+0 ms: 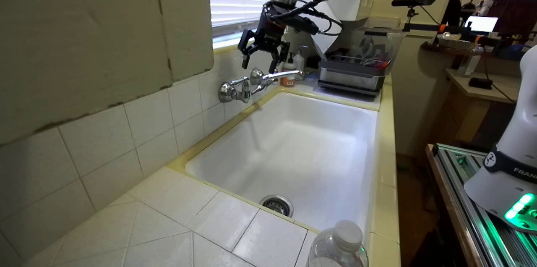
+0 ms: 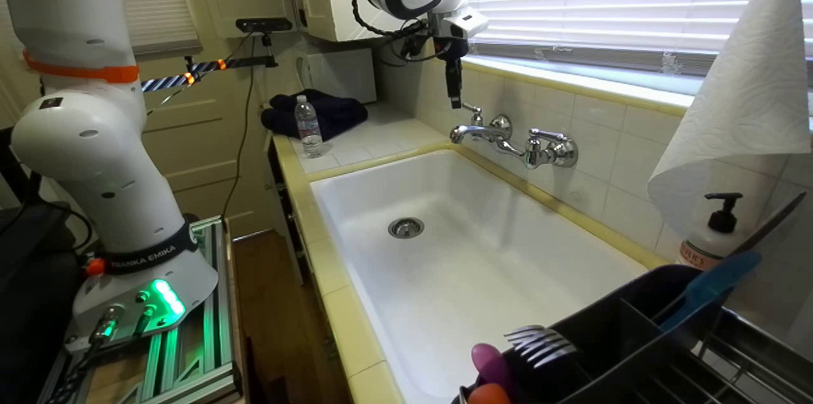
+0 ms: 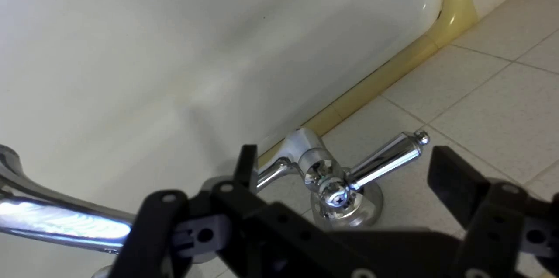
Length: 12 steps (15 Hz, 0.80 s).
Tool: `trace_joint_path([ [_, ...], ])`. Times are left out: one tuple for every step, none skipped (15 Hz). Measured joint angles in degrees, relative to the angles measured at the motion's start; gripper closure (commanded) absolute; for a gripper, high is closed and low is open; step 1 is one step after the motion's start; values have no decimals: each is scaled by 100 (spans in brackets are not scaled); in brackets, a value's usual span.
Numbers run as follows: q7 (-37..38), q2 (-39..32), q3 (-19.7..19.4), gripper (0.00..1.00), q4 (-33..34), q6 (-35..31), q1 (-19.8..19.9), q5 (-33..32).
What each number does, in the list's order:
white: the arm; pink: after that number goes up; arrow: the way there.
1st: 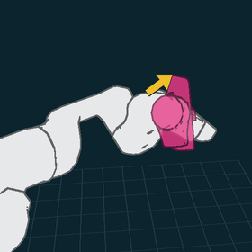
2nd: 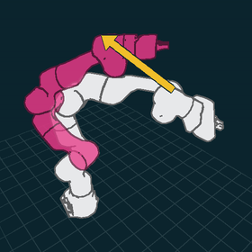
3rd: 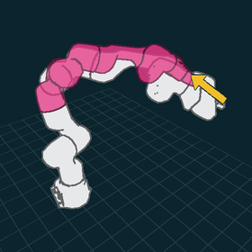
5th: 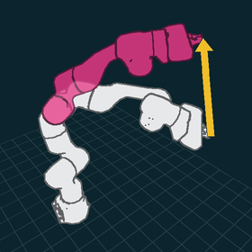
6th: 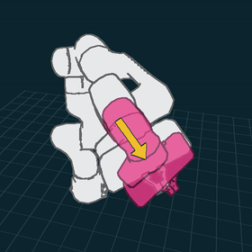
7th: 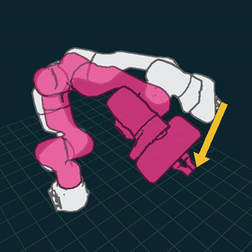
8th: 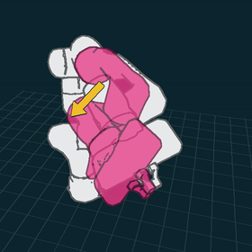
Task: Open the kitchen faucet with the left handle
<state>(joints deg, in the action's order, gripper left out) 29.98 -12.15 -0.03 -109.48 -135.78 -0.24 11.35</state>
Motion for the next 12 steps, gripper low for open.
trace_joint_path([
  [0, 0, 0, 0, 0, 0, 0, 0],
  [0, 0, 0, 0, 0, 0, 0, 0],
  [-1, 0, -5, 0, 0, 0, -4, -1],
  [-1, 0, -8, 0, 0, 0, -5, -1],
  [-1, 0, -8, 0, 0, -4, -5, -1],
  [-1, 0, -8, 0, 0, -8, -8, -1],
  [0, 0, -8, 0, 0, -8, -13, -1],
  [5, 0, -8, 0, 0, -9, -20, -1],
  [12, 0, -8, 0, 0, -11, -30, -1],
  [29, -1, -8, 0, 0, -15, -41, -1],
  [45, -3, -8, 0, 0, -19, -53, -1],
  [61, -5, -8, 0, 0, -23, -63, -1],
])
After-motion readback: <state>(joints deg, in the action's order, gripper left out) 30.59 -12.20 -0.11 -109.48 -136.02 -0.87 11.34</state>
